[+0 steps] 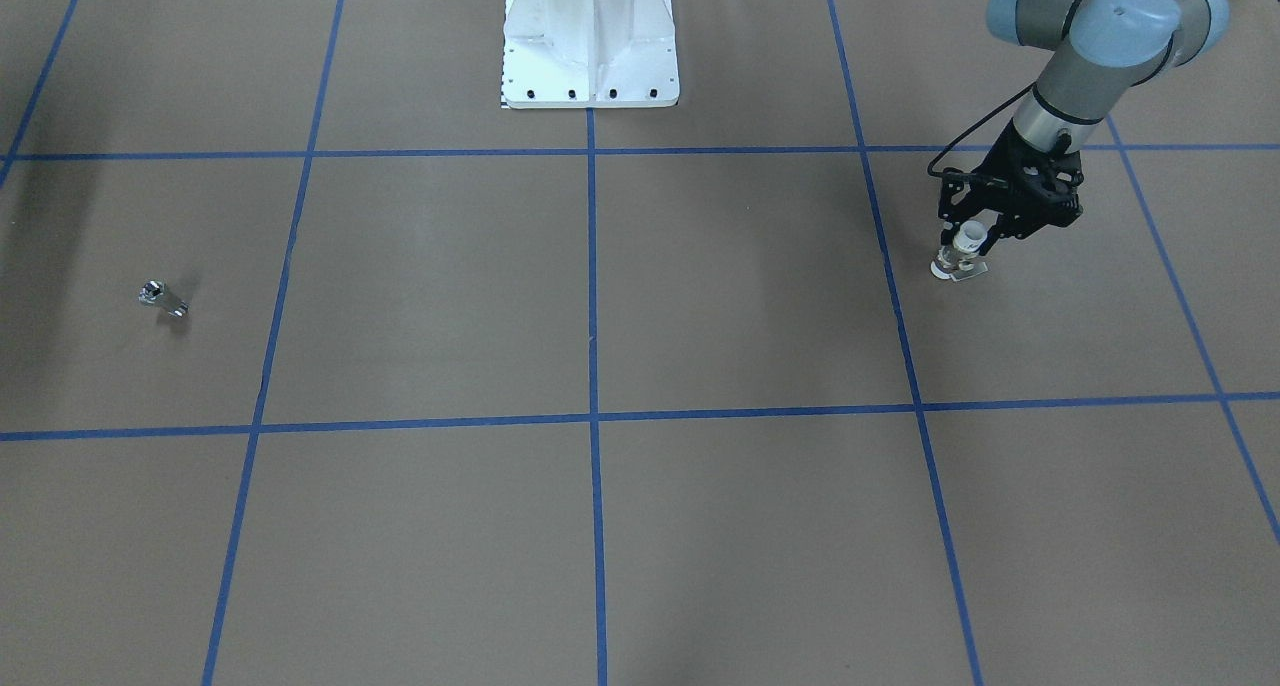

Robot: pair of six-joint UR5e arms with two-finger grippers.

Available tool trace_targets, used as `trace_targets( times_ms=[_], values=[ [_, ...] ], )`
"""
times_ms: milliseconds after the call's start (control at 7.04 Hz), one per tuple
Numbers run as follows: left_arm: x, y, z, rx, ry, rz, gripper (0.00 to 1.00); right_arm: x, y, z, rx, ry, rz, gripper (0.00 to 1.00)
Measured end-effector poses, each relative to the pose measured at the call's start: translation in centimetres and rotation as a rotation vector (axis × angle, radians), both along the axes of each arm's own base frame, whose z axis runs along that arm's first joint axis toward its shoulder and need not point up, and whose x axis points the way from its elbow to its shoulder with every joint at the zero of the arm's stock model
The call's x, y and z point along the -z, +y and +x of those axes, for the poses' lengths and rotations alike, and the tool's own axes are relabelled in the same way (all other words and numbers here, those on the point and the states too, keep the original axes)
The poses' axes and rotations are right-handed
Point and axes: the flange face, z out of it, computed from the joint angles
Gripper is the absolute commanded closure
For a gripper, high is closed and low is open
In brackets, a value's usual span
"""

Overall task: Assemble PPR valve and pipe with both arms
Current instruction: 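Close the left gripper on the white PPR fitting and lift it, then carry the white fitting with the left gripper to the table centre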

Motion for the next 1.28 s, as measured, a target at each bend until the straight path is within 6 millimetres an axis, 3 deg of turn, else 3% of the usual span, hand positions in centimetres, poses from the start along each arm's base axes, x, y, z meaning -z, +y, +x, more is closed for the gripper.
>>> trace_targets(
  times_ms=[284, 426, 710, 994, 1278],
  values=[
    [2.3, -0.5, 0.6, 0.017, 0.023, -0.009, 1.0, 0.1, 0.0, 0.0, 0.0, 0.0, 0.001, 0.0],
    [4.5, -1.4, 1.5, 0.048, 0.039, -0.038, 1.0, 0.1, 0.0, 0.0, -0.001, 0.0, 0.001, 0.0],
    [11.0, -4.3, 4.6, 0.102, 0.047, -0.086, 1.0, 0.1, 0.0, 0.0, 0.0, 0.0, 0.001, 0.0],
    [18.7, -6.5, 8.4, 0.126, 0.014, -0.123, 1.0, 0.0, 0.0, 0.0, -0.001, 0.0, 0.0, 0.0],
    [26.4, -8.0, 14.6, 0.095, 0.014, -0.131, 1.0, 0.0, 0.0, 0.0, -0.001, 0.0, -0.001, 0.0]
  ],
)
